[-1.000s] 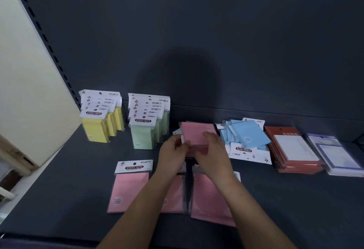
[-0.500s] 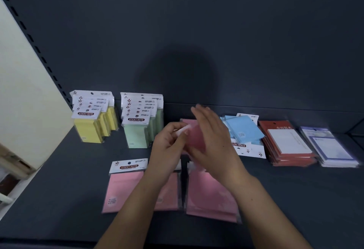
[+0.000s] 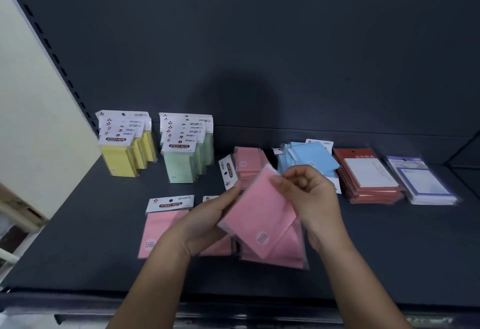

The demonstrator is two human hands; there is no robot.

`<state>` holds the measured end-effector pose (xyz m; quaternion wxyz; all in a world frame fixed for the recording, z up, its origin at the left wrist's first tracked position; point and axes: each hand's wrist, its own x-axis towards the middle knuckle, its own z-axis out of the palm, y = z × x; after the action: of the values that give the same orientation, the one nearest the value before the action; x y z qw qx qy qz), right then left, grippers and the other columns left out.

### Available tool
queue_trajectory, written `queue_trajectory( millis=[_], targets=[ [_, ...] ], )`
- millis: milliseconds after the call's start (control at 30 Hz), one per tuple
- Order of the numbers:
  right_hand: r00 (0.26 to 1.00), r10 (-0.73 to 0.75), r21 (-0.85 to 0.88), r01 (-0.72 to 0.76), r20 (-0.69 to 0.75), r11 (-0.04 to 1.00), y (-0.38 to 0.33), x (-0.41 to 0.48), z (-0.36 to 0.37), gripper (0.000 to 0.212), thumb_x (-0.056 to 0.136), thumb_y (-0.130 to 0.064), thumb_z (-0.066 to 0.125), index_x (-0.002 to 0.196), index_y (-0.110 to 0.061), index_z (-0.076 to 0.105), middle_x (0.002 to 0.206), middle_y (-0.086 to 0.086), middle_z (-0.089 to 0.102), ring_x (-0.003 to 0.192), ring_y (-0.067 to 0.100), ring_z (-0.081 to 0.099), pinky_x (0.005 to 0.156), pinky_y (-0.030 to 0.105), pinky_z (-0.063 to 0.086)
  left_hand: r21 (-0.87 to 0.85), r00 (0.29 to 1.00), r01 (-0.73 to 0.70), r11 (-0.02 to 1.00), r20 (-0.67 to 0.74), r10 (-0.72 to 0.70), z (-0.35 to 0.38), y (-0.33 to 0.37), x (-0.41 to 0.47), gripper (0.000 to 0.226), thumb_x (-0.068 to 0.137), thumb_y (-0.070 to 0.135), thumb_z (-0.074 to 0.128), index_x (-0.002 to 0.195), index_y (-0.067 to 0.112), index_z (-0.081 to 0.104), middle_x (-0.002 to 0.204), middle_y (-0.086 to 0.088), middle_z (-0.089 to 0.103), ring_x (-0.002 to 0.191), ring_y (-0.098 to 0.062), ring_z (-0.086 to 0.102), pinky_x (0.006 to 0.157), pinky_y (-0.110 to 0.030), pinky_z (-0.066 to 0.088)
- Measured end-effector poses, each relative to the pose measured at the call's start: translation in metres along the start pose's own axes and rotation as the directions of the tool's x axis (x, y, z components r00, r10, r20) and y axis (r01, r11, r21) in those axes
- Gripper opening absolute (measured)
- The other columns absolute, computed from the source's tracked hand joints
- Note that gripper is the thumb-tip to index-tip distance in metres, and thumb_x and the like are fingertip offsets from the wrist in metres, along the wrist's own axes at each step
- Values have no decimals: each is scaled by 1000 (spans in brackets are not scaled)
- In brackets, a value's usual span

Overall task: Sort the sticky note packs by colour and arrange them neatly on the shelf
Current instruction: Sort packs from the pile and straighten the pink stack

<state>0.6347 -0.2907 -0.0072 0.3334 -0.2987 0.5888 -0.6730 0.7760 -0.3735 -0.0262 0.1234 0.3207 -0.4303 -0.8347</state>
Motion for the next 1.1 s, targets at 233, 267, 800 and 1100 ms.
queue_trajectory(
  millis=[233,267,800,1100],
  targets=[
    [996,56,-66,-51,76,997,16,-20,-25,30,86,1,59,104,-23,60,79,-5,73,71,8,64,63,19,49,-41,953,-181,983,-253,165,10,-10,0,27,79,-13,59,97,8,61,86,-8,68,61,-12,66,51,-21,54],
    [990,48,-122,-32,135,992,18,-23,-28,31,87,0,58,105,-25,59,81,-6,72,72,8,63,63,19,49,8,929,-223,975,-301,215,12,-13,1,30,77,-14,61,95,9,61,88,-9,68,63,-14,66,52,-22,54],
    [965,-230,-789,40,-129,613,79,-26,-30,18,85,-11,61,102,-11,66,112,1,49,98,10,34,83,17,27,818,755,-174,548,-246,608,19,-65,27,48,86,1,58,129,16,47,121,2,50,110,-11,45,89,-3,28],
    [990,-108,-796,-8,-92,605,72,-16,-34,22,88,-5,54,108,-8,61,114,5,45,109,23,48,91,26,38,738,847,-114,665,-277,453,31,-62,22,54,89,9,54,138,19,35,132,-1,44,124,-16,40,108,-28,31]
  ],
)
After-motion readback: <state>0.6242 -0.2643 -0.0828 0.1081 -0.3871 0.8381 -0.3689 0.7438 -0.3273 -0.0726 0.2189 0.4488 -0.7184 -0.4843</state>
